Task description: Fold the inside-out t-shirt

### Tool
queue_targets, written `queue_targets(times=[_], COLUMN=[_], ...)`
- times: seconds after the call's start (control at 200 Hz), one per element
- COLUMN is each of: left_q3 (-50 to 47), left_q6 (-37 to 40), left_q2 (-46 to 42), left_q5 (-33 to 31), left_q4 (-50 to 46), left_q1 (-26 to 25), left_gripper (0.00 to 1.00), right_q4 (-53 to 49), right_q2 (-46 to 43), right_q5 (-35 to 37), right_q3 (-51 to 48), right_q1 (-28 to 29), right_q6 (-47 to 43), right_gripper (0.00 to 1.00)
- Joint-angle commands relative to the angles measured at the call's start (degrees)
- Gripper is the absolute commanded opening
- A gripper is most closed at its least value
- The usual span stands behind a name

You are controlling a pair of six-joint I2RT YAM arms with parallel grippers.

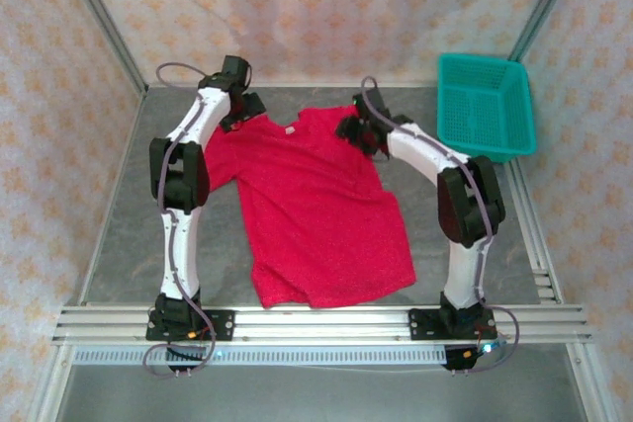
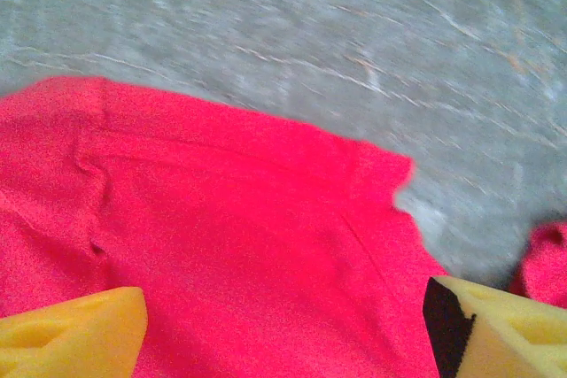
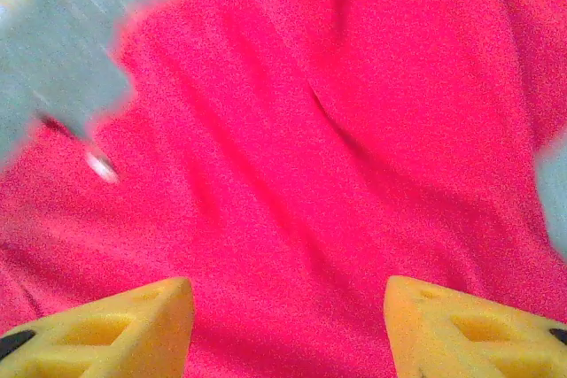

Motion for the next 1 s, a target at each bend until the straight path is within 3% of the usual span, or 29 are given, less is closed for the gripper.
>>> queue_targets(times=[0.0,0.145,0.31,0.44,0.53,0.64,0.806,0.991], left_q3=[1.11,5.41,5.32,7.20,10.43,12.85,19.62,25.13], left_q6=[2.84,2.69,0.70,-1.66,-2.55,-3.93,-5.56,-5.55], left_q2=[-2.25,3.31,7.64,12.16,15.64,18.54,21.76,20.54], left_q5=[-0.60,3.33,6.91,9.14,8.12,6.23,4.56,3.77], left_q4=[-2.47,-3.92,-1.72,-0.49,-1.69,-1.90,-2.46,-3.72], left_q1=[1.37,2.08,3.40,4.85,5.97,8.00,9.42,8.78], left_gripper=[0.82,0.83,0.82,0.81,0.78,0.72,0.65,0.63], right_q4=[-5.89,-9.97,-7.81,-9.19,-14.71,-18.06,-10.45,-11.29], right_q2=[9.20,20.03,26.19,31.37,33.47,29.78,16.92,10.38], right_q5=[0.17,-2.40,-4.05,-1.62,3.95,9.34,16.94,19.89], right_q3=[9.11,22.21,26.83,30.89,33.69,28.86,10.87,7.72], right_q1=[-3.29,-5.64,-5.93,-7.35,-8.80,-10.66,-10.90,-10.46], right_q6=[-4.33,-4.17,-1.74,1.92,2.79,2.81,2.72,2.45], right_gripper=[0.59,0.58,0.58,0.58,0.59,0.60,0.60,0.61])
